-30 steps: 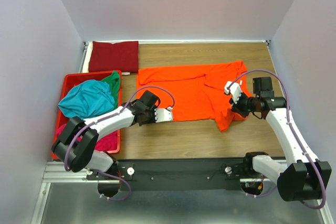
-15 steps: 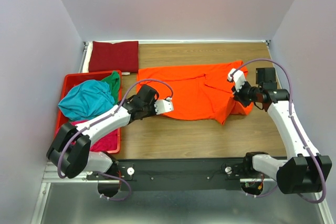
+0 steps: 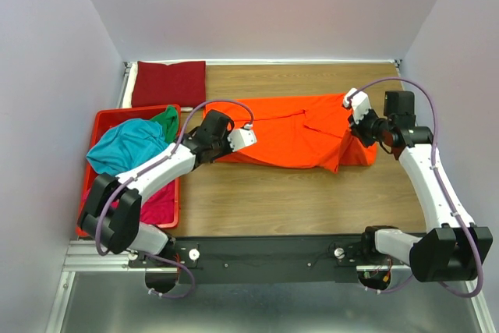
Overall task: Fold and stack the t-shirts
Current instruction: Fold the tshirt
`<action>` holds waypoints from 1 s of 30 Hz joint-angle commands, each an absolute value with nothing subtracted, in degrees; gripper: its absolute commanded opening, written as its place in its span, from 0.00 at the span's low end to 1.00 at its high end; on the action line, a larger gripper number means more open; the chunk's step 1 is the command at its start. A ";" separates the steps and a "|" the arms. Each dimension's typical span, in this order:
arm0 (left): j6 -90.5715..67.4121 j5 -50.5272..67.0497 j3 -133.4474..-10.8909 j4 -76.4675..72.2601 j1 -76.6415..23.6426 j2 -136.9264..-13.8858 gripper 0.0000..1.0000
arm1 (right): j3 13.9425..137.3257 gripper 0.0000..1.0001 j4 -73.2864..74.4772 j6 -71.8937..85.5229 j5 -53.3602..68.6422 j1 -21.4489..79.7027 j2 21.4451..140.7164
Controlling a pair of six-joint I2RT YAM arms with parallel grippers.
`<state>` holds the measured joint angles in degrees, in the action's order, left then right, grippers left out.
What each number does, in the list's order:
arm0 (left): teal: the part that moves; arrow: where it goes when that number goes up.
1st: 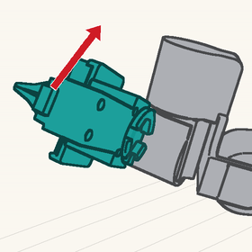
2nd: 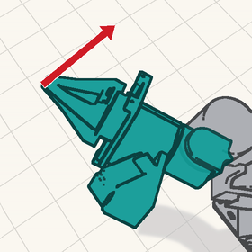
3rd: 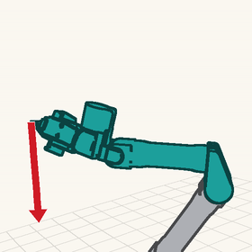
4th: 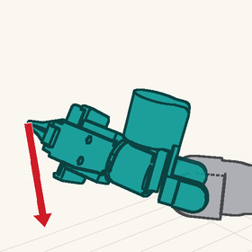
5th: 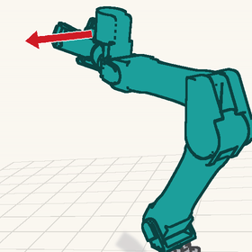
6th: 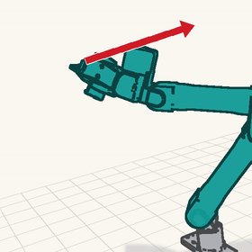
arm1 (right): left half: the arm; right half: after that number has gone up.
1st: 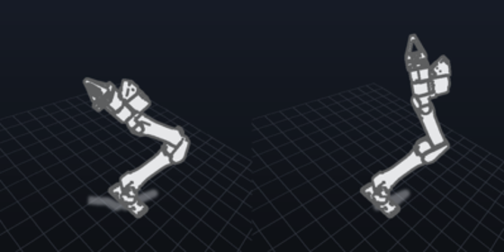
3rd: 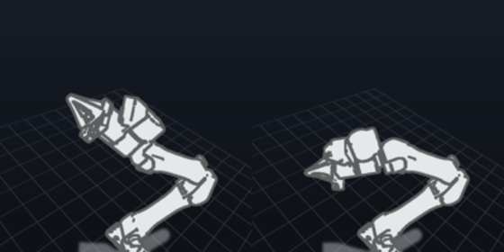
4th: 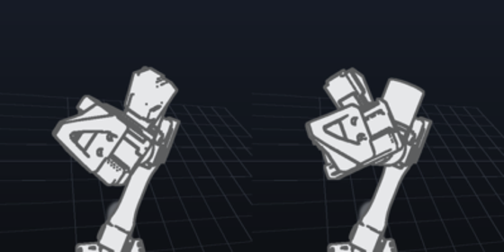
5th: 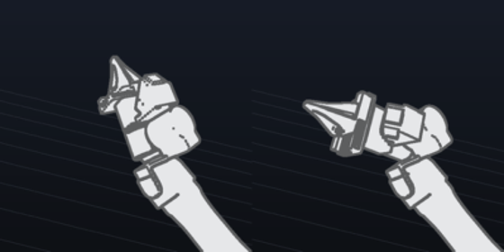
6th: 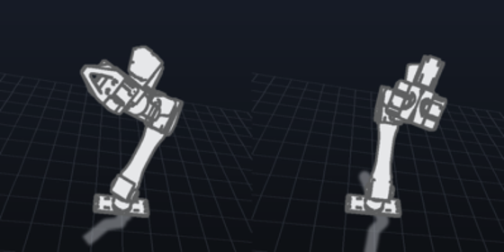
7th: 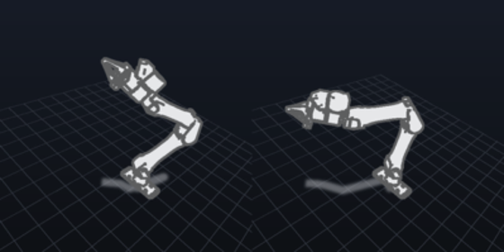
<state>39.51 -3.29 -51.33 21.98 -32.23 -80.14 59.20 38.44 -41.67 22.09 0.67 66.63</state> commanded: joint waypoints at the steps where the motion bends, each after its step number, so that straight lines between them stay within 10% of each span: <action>1: 38.58 -4.31 -54.13 22.06 -30.85 -82.18 0.09 | 61.00 0.01 34.90 -39.90 19.78 0.26 67.24; 30: 39.28 -3.78 -65.74 21.45 -25.49 -97.02 0.04 | 72.59 0.01 28.65 -39.20 20.04 -2.64 85.16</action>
